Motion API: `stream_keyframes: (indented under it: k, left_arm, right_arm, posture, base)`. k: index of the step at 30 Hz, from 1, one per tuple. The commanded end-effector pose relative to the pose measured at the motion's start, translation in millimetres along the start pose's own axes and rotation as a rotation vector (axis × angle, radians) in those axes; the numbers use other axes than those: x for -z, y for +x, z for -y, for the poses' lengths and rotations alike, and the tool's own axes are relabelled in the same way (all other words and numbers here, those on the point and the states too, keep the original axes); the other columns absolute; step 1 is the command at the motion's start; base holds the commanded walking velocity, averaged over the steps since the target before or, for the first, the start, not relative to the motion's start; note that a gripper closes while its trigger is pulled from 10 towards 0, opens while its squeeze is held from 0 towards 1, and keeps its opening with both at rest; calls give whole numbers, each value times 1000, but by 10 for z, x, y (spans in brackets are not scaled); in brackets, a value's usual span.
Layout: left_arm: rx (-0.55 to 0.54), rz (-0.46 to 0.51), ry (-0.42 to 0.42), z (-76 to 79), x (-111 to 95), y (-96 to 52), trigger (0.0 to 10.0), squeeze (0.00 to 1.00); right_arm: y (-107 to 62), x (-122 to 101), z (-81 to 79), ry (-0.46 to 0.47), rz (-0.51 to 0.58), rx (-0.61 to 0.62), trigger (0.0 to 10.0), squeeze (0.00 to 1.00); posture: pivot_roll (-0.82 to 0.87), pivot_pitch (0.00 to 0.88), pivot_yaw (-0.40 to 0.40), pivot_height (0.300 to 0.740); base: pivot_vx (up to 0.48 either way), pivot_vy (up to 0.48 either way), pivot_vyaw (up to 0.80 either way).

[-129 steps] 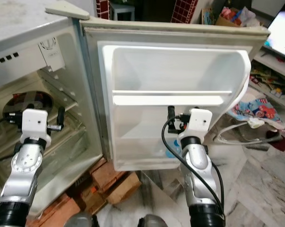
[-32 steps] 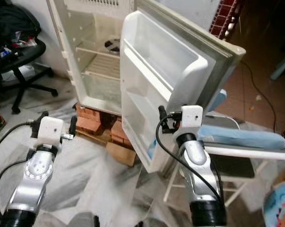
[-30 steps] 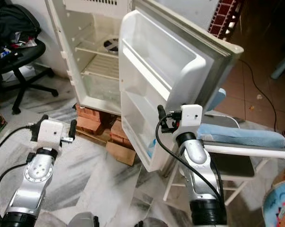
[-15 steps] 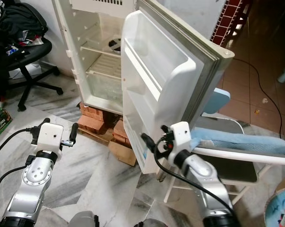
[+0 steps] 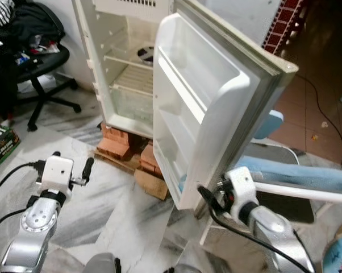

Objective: Restocking fridge

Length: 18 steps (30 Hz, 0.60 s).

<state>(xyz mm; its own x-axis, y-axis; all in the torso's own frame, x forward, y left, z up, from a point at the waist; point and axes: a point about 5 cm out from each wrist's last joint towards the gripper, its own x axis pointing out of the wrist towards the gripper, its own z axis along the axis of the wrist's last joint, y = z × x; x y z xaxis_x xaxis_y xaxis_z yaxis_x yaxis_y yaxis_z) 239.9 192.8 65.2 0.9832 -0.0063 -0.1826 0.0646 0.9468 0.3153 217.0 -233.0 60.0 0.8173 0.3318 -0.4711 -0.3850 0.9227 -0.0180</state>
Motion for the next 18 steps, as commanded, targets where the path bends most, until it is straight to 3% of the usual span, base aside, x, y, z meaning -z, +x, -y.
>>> stream_keyframes:
  k: [1, 2, 4, 7, 10, 17, 18]
  left_arm:
    - [14, -3, -8, 0, -6, -15, 10000, 0]
    - [18, -3, -7, 5, -9, -8, 10000, 0]
    - [23, -3, -6, 11, -12, -3, 10000, 0]
    - [27, -4, -6, 15, -13, -1, 10000, 0]
    - [30, -6, -6, 6, -13, -2, 10000, 0]
    - [35, -11, -8, 12, -11, -8, 10000, 0]
    - [73, -27, -40, 42, 3, -16, 10000, 0]
  right_arm:
    - [-19, -139, 135, -30, 59, 65, 10000, 0]
    - [0, -321, 252, -40, 144, 156, 10000, 0]
    - [7, -528, 321, -37, 233, 217, 10000, 0]
    - [4, -650, 350, -39, 280, 248, 10000, 0]
    - [-33, -947, 395, -10, 422, 350, 10000, 0]
    - [12, -1166, 267, 75, 533, 261, 10000, 0]
    - [35, -1244, 157, 157, 569, 138, 10000, 0]
  posture:
    - [-9, 36, -65, 740]
    - [-12, 34, -63, 740]
    - [-8, 31, -61, 740]
    - [-8, 31, -61, 740]
    - [-2, 30, -63, 740]
    - [0, 30, -63, 740]
    - [7, 28, -62, 740]
  base:
    - [0, 0, 0]
    - [0, 0, 0]
    - [0, 0, 0]
    - [0, 0, 0]
    - [0, 0, 0]
    - [0, 0, 0]
    - [0, 0, 0]
